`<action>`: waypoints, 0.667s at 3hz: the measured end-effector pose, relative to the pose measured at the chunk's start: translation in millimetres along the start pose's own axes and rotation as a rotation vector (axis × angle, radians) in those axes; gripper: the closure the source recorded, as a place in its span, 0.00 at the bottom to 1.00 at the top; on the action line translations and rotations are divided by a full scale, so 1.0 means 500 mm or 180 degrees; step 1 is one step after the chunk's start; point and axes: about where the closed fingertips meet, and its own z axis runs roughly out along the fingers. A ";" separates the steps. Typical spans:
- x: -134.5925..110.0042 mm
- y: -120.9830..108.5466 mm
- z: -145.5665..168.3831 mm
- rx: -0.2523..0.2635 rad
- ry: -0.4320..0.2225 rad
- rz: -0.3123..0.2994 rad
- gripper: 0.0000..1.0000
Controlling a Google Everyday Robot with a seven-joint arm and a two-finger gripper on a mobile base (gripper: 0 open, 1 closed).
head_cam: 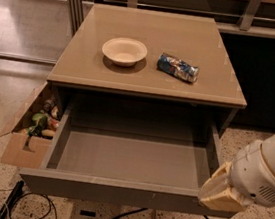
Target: Close top drawer
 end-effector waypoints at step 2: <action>0.091 0.096 0.224 -0.0217 -0.0390 0.0323 1.00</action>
Offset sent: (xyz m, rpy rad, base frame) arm -0.0866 0.0384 -0.1806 0.1998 0.0930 -0.1159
